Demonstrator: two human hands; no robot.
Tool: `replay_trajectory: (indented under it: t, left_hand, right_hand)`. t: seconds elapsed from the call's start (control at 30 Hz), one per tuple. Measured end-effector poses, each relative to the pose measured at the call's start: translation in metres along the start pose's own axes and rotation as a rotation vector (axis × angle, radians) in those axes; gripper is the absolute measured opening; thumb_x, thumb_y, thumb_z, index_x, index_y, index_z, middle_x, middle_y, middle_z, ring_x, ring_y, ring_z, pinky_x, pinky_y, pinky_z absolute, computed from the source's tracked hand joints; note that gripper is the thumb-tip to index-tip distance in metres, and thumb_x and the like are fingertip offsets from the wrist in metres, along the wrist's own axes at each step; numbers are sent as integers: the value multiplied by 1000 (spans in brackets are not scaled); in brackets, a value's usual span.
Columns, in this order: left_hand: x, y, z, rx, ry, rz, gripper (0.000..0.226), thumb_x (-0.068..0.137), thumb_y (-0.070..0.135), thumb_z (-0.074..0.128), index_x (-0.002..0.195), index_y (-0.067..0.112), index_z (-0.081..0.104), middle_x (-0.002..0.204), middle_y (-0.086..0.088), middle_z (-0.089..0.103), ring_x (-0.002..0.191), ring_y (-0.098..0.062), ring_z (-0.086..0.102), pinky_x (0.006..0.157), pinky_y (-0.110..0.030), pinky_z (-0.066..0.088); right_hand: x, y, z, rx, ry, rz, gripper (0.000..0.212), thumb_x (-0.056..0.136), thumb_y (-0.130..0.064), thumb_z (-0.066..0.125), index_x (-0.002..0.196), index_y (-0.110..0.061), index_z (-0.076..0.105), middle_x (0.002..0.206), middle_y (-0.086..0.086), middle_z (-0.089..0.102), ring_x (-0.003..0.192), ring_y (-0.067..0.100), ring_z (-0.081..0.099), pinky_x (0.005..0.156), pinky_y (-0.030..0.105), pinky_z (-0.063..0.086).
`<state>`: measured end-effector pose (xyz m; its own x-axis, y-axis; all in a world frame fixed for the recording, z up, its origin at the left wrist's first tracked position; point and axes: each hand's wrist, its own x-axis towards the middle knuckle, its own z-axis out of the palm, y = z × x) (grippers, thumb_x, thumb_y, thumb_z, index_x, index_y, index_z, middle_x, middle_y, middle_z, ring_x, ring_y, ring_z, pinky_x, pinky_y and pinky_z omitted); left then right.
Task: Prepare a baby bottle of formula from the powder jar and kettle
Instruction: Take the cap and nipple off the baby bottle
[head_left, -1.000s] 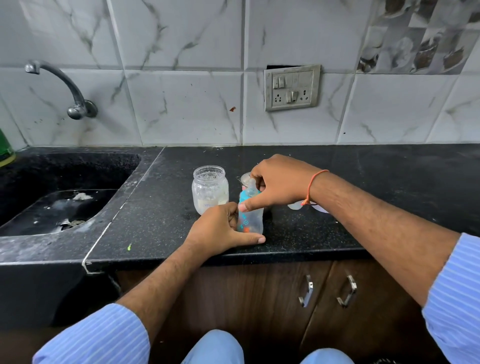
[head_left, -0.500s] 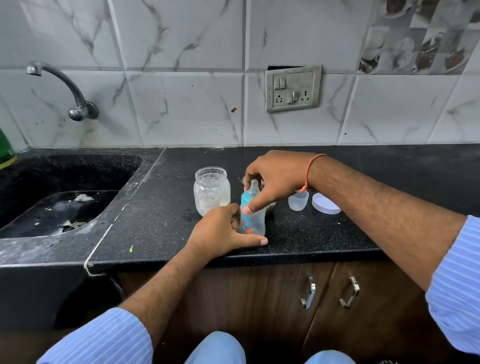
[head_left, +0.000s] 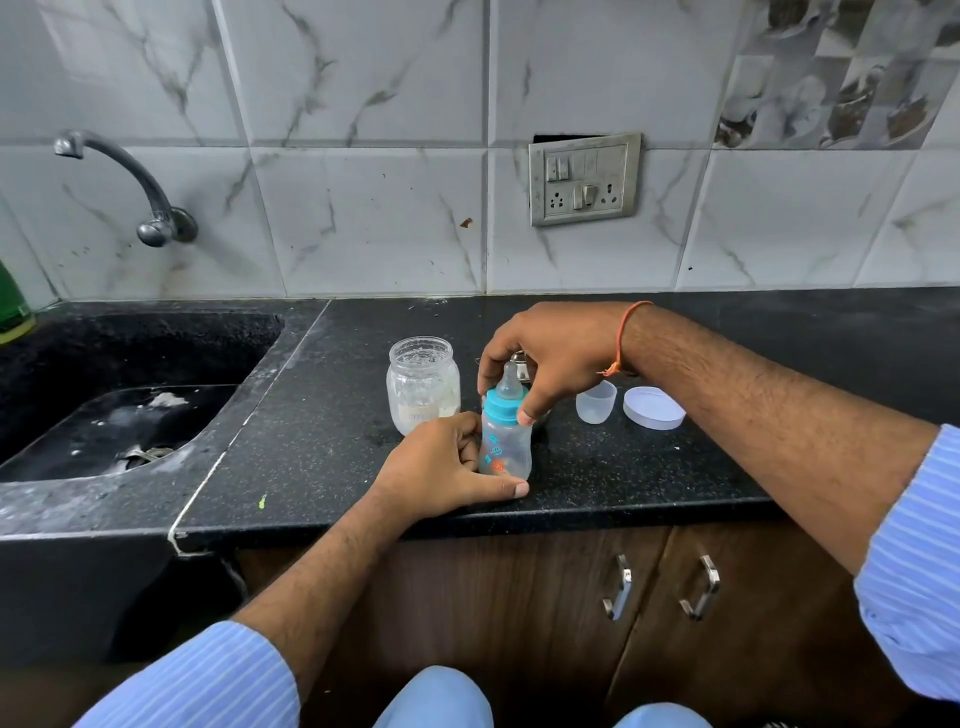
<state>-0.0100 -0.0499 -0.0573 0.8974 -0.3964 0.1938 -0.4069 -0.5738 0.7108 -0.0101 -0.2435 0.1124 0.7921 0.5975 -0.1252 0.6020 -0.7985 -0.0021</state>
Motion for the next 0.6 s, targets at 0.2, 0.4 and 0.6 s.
replay_trajectory:
  t: [0.2,0.4,0.6]
  left_hand:
    - [3,1,5,73,70,-91,80,46,89,88,98,33,65,67,13,62,61,-5,57,63,-36,49]
    - [2,3,3,80,55,-111,75,48,85,92,96,35,62,68,14,63,61,-4,56,64,-35,49]
    - [3,3,4,82,69,-118,80,46,86,92,99,33,64,67,15,62,61,-3,56,64,-34,49]
  right_hand:
    - [-2,-2,2,29,38,8,56,75,-50,91,126,-38,72,117,-18,68,89,-7,61,84,20,48]
    - [1,-4,6,-87,63,104,52,76,-64,83,113,-28,78,89,-10,77,83,13,69,78,31,56]
    - [1,-5,2,-29,-16,57,60,74,-50,90,129,-36,71,117,-14,68,95,8,64,86,29,52]
